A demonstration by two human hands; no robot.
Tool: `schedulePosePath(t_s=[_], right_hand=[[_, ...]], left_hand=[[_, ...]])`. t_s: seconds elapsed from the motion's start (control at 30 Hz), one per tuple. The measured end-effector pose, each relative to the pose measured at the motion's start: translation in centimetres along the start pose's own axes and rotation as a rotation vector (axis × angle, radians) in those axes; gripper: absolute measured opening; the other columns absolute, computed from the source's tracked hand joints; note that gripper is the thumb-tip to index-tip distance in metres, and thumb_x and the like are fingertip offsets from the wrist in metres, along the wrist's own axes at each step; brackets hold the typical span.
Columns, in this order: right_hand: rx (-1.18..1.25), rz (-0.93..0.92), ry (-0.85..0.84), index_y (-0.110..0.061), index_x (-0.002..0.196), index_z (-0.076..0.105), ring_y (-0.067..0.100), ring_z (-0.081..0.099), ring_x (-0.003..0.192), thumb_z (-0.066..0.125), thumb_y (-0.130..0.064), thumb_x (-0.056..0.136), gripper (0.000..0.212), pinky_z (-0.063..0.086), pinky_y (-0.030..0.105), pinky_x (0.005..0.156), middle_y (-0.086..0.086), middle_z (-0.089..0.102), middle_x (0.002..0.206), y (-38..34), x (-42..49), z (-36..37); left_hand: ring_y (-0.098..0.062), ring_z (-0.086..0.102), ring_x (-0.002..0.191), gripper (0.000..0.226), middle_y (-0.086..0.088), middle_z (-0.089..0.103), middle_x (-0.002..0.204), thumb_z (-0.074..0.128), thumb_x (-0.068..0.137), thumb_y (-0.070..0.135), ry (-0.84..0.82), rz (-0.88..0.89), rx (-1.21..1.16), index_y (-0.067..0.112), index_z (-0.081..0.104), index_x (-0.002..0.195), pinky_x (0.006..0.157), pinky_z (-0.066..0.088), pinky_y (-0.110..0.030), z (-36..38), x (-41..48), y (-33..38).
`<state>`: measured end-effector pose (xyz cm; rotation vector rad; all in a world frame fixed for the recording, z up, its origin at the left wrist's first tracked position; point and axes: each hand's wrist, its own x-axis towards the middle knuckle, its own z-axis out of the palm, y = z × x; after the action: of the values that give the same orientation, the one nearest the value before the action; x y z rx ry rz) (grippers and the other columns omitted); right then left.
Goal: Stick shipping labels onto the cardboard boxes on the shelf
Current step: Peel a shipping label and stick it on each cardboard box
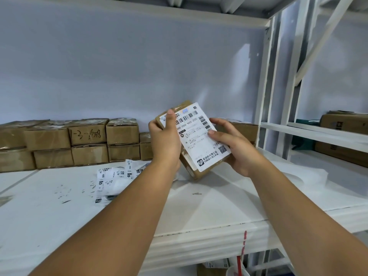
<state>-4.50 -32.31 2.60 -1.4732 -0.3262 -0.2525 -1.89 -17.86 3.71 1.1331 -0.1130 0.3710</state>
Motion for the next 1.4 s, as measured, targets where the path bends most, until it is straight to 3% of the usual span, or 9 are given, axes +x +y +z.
schedulePosePath(t_s=[0.1,0.2,0.33,0.47,0.6,0.77,0.9,1.1,1.4], right_hand=[[-0.003,0.035,0.036,-0.023,0.112,0.061,0.018,0.065,0.080,0.062,-0.020,0.090,0.023,0.051,0.033,0.072,0.000,0.072,0.093,0.2,0.2,-0.1],[0.036,0.039,0.128,-0.021,0.099,0.065,0.018,0.063,0.080,0.060,-0.023,0.092,0.009,0.050,0.035,0.074,-0.001,0.071,0.089,0.3,0.5,-0.2],[0.024,0.072,0.242,-0.020,0.102,0.066,0.016,0.066,0.076,0.056,-0.029,0.095,0.015,0.053,0.036,0.075,-0.001,0.074,0.088,0.7,0.9,-0.5],[-0.004,0.137,0.351,-0.019,0.093,0.068,0.012,0.068,0.063,0.055,-0.031,0.096,0.018,0.053,0.026,0.061,-0.003,0.073,0.076,1.3,1.1,-0.9],[-0.048,0.192,0.389,-0.013,0.096,0.068,0.018,0.067,0.078,0.051,-0.035,0.097,0.028,0.054,0.030,0.067,0.004,0.072,0.090,1.6,1.2,-1.0],[-0.087,0.231,0.322,-0.016,0.098,0.068,0.020,0.066,0.098,0.059,-0.044,0.090,0.030,0.050,0.038,0.093,0.004,0.071,0.104,1.8,1.3,-0.7],[-0.228,0.175,0.265,-0.016,0.102,0.066,0.008,0.062,0.082,0.064,-0.019,0.089,0.014,0.045,0.022,0.077,-0.005,0.069,0.087,2.1,1.1,-0.6],[-0.705,0.192,0.402,-0.015,0.129,0.057,0.020,0.052,0.120,0.070,-0.037,0.084,0.051,0.039,0.030,0.102,0.001,0.061,0.127,3.6,1.9,-1.5],[-0.784,0.177,0.431,-0.020,0.132,0.043,0.026,0.054,0.111,0.063,-0.016,0.085,0.051,0.035,0.021,0.079,0.009,0.062,0.119,4.2,2.7,-1.7]], left_hand=[[-0.025,0.066,0.099,0.030,-0.004,0.067,0.108,0.049,0.091,0.051,0.015,-0.017,-0.020,0.029,0.046,0.111,0.093,0.050,-0.050,-0.2,0.4,0.0],[-0.025,0.059,0.112,0.061,-0.003,0.059,0.127,0.046,0.092,0.053,-0.077,-0.070,0.054,0.029,0.024,0.143,0.101,0.043,-0.046,0.1,0.3,-0.2],[-0.022,0.055,0.117,0.075,-0.002,0.049,0.140,0.055,0.091,0.042,-0.205,-0.062,0.216,0.032,0.009,0.149,0.101,0.045,-0.044,0.4,0.0,-1.2],[-0.020,0.055,0.115,0.065,-0.001,0.050,0.134,0.062,0.082,0.051,-0.278,0.043,0.509,0.032,0.036,0.138,0.100,0.045,-0.042,0.4,-0.2,-2.3],[-0.017,0.048,0.122,0.107,0.001,0.041,0.139,0.076,0.050,0.060,-0.475,-0.011,0.670,0.032,0.029,0.142,0.104,0.042,-0.037,0.3,-0.5,-3.3],[-0.024,0.057,0.102,0.067,-0.012,0.050,0.128,0.070,0.078,0.018,-0.437,0.061,0.825,0.027,0.036,0.135,0.078,0.047,-0.028,0.0,0.5,-4.5],[-0.024,0.054,0.086,0.046,-0.015,0.050,0.120,0.054,0.088,0.008,-0.381,0.176,0.975,0.023,0.040,0.129,0.063,0.037,-0.022,0.1,0.7,-4.3],[-0.030,0.056,0.101,0.042,-0.016,0.057,0.117,0.048,0.086,0.006,-0.370,0.170,1.029,0.016,0.040,0.127,0.073,0.038,-0.026,0.4,0.6,-4.8],[-0.026,0.054,0.111,0.073,-0.010,0.051,0.132,0.054,0.090,0.020,-0.481,-0.006,0.904,0.024,0.010,0.148,0.079,0.040,-0.024,2.3,0.0,-6.1]])
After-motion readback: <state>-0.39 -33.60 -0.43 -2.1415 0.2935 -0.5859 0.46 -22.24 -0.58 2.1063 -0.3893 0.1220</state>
